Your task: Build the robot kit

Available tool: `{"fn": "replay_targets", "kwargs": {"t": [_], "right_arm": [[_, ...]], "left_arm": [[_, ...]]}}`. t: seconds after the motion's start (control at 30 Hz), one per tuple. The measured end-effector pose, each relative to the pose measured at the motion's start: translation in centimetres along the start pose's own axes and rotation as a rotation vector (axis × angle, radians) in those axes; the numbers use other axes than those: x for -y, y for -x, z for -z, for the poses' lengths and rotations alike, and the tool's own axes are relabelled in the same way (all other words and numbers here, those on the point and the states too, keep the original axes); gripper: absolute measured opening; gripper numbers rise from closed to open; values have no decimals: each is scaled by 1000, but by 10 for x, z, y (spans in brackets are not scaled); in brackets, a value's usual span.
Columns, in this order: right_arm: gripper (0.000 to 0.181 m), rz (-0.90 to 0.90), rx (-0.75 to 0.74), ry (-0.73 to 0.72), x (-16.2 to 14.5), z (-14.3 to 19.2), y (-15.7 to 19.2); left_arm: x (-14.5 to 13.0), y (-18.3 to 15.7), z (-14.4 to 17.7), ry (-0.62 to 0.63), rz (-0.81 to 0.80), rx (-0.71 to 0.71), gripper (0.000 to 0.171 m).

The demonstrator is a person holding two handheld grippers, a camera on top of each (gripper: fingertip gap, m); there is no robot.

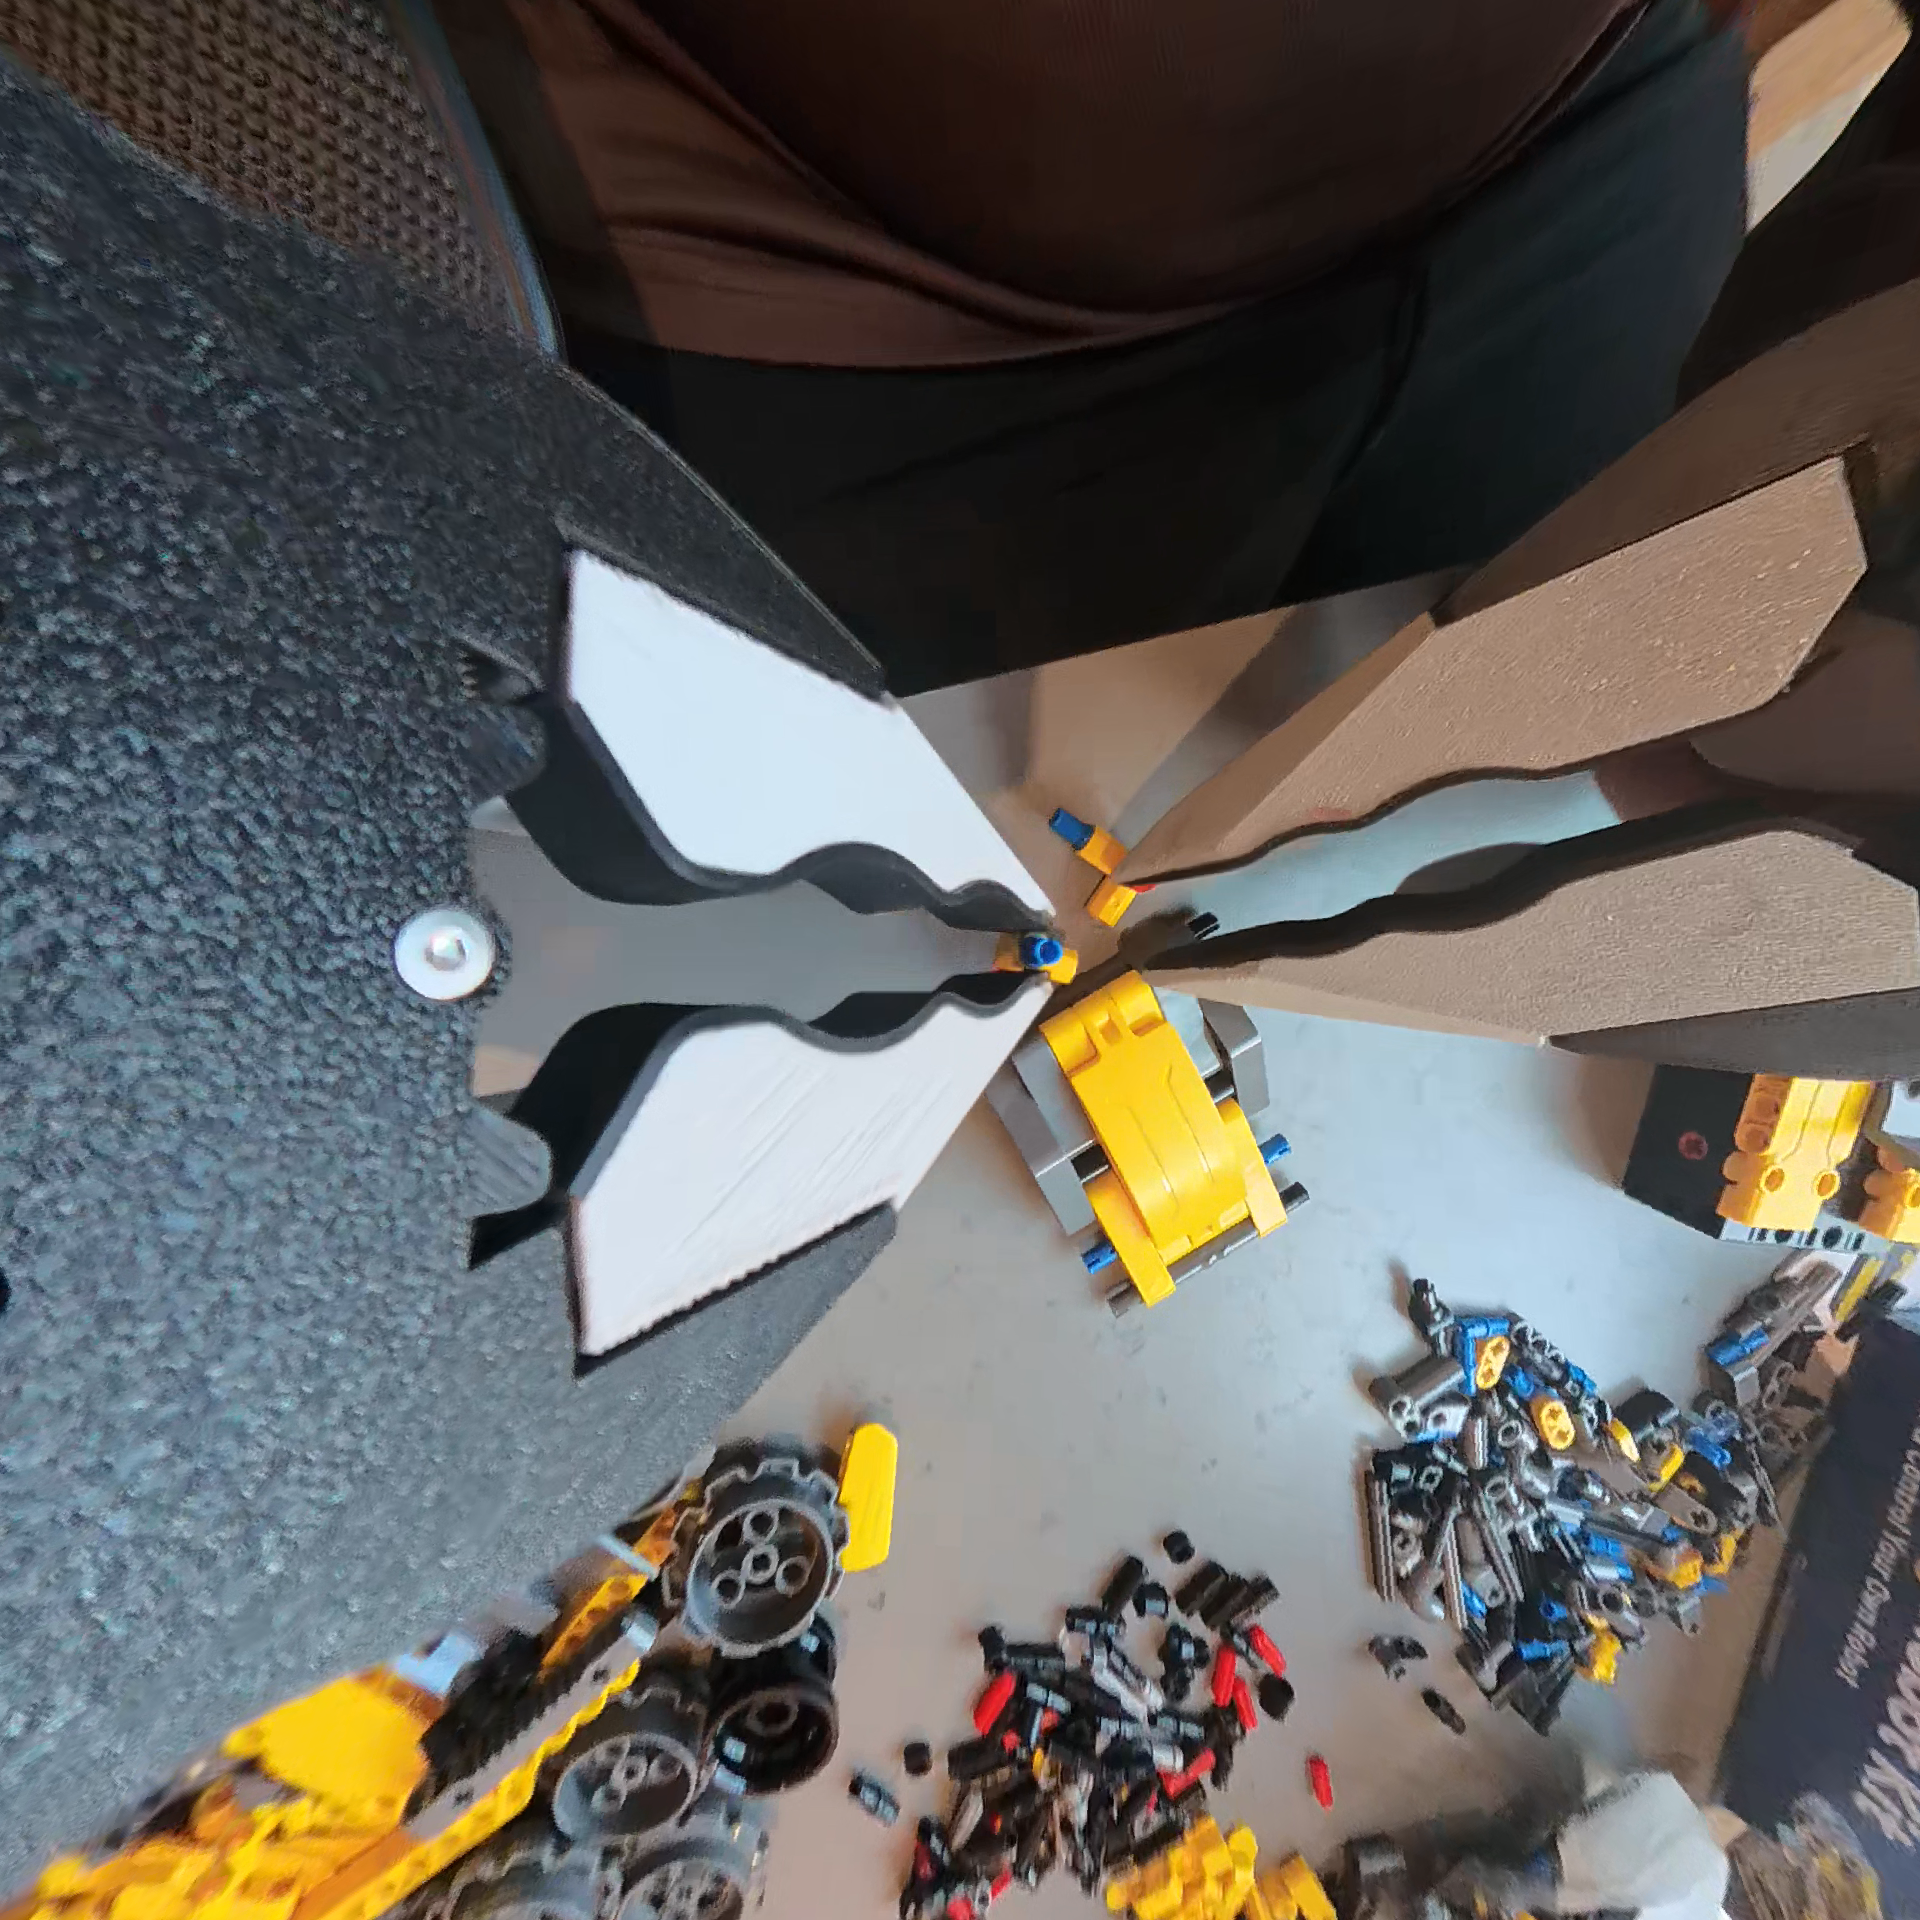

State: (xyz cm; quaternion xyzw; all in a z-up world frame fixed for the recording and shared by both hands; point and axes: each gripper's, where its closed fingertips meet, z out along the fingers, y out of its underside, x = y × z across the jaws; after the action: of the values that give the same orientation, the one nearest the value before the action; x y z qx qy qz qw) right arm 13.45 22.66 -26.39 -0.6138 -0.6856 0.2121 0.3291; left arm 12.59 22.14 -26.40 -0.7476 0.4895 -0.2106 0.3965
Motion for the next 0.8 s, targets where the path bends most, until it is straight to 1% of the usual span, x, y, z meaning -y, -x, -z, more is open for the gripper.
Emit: {"fn": "replay_targets", "kwargs": {"t": [0.03, 0.13, 0.27, 0.5, 0.63, 0.8], "right_arm": [[6, 18, -22, 23, -2, 1, -1], [6, 67, -75, 101, -8, -3, -2], [6, 104, -96, 135, -8, -7, 0], [6, 140, -142, 180, -10, -6, -2], [7, 188, -168, 187, -10, -4, 1], [7, 178, -164, 163, -8, 0, 4]], "left_arm": [[3, -2, 0, -13, 12, -7, 10], [14, -7, 0, -67, 110, -57, 10], [16, -1, -6, -62, 187, -34, 14], [16, -4, -10, -44, 241, -44, 10], [15, -6, -9, -38, 275, -64, 13], [14, -6, -3, -43, 254, -28, 16]]}}
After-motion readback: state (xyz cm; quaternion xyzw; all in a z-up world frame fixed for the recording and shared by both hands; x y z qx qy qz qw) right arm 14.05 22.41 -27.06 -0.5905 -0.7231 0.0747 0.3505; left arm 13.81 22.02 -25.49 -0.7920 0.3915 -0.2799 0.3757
